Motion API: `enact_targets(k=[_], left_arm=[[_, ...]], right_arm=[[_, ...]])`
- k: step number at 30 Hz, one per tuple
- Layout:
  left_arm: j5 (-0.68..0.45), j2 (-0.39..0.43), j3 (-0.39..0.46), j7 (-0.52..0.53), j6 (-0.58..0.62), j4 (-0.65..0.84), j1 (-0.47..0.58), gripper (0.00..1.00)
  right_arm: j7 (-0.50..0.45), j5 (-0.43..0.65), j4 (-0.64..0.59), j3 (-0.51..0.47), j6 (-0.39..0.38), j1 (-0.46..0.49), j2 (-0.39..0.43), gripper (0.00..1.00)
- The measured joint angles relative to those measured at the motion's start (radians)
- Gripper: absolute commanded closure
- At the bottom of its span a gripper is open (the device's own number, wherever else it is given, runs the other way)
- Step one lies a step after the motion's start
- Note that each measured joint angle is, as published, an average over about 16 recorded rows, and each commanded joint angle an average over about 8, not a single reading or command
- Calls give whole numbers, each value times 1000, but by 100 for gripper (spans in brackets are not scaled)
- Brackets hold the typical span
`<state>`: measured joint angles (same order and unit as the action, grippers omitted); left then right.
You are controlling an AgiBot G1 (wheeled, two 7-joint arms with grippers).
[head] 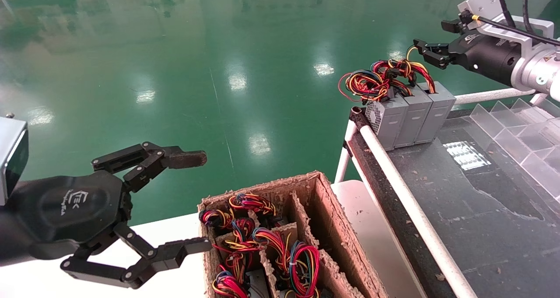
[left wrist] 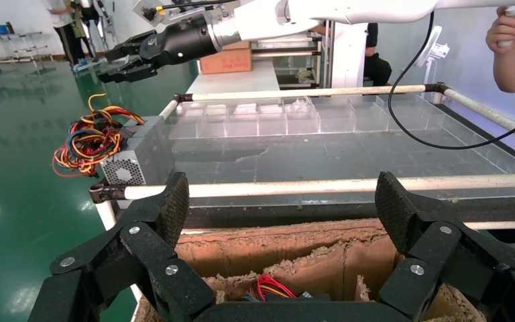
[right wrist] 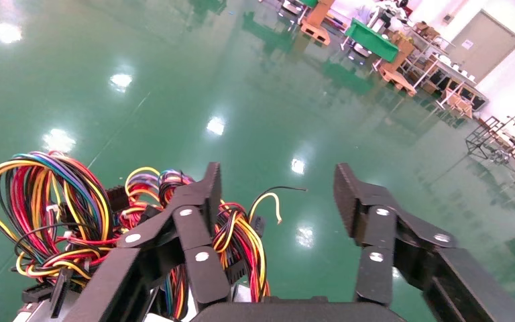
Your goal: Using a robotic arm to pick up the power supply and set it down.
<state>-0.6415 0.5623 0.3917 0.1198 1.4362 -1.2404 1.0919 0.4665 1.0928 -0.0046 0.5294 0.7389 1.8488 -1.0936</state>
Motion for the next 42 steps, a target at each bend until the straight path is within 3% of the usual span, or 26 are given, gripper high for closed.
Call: enact_targets(k=[19,42], left_arm=[[0,0,0,0,0,0,0,0],[0,0,0,0,0,0,0,0]], right_arm=[[-72,-69,55,-46,85,-14,52,0],[-287,-177,511,-122,334,-295,211,0]])
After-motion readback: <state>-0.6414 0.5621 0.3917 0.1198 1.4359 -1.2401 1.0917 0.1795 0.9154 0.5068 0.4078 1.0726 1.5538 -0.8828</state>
